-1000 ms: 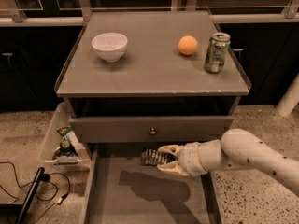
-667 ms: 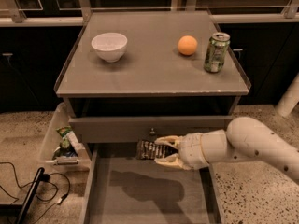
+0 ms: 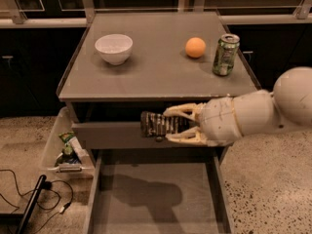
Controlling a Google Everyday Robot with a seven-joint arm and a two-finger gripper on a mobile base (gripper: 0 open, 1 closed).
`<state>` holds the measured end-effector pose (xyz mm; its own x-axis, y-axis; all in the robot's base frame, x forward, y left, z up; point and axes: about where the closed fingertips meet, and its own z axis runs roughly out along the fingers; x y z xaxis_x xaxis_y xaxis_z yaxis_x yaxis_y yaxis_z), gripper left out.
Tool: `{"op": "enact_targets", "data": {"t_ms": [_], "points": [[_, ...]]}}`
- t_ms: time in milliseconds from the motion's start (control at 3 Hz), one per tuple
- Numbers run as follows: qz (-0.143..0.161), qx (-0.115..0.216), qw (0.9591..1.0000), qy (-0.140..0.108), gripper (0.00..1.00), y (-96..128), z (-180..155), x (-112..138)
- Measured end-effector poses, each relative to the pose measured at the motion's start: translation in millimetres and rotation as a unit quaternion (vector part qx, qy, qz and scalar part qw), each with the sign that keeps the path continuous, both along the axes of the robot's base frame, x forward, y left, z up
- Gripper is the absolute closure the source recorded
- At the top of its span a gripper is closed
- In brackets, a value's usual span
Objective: Pick rxbar chocolate from middle drawer and place on counter
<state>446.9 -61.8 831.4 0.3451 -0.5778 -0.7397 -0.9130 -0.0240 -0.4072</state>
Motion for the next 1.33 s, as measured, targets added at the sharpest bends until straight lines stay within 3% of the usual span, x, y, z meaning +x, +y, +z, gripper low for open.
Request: {"op": "enact_targets", "data": {"t_ms": [333, 667, 1333], "points": [[0.018, 0.022, 0.9993, -0.024, 1.0, -12.7, 60.9, 11.4], [0.015, 0.025, 0.9988, -0.039, 1.0, -17.3, 76.9, 16.7], [0.0, 0.025, 0.9988, -0.042, 1.0, -20.3, 73.9, 29.2]]}}
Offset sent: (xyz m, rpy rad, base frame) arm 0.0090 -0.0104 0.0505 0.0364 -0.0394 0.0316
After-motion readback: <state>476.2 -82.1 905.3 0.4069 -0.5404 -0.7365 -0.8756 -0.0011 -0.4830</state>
